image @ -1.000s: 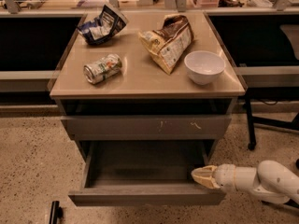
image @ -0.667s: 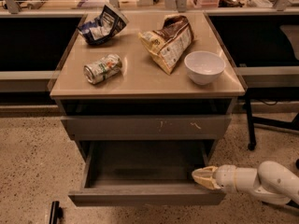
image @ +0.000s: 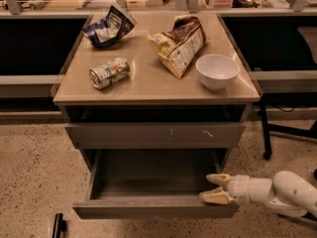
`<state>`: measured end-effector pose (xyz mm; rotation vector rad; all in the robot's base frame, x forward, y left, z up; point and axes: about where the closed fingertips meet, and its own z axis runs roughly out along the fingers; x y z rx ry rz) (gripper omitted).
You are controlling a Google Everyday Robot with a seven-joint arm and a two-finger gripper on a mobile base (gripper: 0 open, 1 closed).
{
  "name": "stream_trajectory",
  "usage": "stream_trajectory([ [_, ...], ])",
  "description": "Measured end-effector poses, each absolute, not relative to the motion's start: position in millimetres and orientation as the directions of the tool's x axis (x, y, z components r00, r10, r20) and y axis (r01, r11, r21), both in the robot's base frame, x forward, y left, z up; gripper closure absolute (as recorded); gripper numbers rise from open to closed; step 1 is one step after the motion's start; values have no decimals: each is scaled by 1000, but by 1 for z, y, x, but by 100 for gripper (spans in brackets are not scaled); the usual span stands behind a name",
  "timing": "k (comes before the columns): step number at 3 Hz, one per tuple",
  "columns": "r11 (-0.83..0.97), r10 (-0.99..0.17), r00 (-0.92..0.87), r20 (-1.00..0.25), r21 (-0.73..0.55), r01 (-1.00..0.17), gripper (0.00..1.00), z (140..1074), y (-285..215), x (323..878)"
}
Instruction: Open middle drawer
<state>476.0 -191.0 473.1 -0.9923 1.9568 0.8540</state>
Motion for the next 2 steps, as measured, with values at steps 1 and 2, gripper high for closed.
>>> stream_trajectory([
  [1, 472, -341, -403, -850, 216, -855, 0, 473, -191, 476],
  [2, 472, -341, -403, -850, 216, -855, 0, 473, -191, 476],
])
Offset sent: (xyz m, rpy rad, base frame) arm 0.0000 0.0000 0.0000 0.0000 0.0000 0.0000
